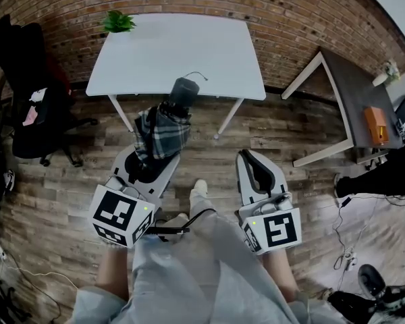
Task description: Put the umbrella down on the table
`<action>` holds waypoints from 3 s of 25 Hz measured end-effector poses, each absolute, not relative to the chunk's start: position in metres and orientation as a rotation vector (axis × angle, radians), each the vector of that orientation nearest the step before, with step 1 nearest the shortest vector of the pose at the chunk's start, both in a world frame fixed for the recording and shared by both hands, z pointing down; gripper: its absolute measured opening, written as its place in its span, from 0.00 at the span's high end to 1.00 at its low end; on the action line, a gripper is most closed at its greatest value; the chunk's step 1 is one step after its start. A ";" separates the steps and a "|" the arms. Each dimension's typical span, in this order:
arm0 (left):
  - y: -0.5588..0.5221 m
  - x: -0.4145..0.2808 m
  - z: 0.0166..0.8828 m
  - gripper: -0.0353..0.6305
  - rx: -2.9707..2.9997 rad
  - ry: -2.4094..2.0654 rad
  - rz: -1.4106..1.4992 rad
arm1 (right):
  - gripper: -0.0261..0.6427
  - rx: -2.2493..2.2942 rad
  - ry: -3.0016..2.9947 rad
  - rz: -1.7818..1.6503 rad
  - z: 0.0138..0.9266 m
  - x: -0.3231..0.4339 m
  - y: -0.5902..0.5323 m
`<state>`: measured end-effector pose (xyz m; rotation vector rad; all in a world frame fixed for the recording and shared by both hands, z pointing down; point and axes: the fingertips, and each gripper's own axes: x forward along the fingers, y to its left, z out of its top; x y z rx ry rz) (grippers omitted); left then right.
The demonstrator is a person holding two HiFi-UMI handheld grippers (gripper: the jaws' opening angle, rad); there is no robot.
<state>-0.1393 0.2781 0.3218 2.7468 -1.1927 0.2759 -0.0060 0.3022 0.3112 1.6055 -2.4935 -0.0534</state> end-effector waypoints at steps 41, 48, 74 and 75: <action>-0.038 -0.076 0.325 0.62 2.579 -1.395 0.263 | 0.89 1.335 -2.637 -0.018 0.335 0.053 -0.046; -0.094 -0.055 0.320 0.62 2.549 -1.425 0.259 | 0.89 1.303 -2.652 0.009 0.334 0.074 -0.103; -0.169 -0.042 0.306 0.62 2.595 -1.375 0.294 | 0.89 1.363 -2.627 0.012 0.321 0.088 -0.170; -0.172 -0.043 0.306 0.62 2.594 -1.371 0.294 | 0.89 1.365 -2.625 0.011 0.320 0.087 -0.172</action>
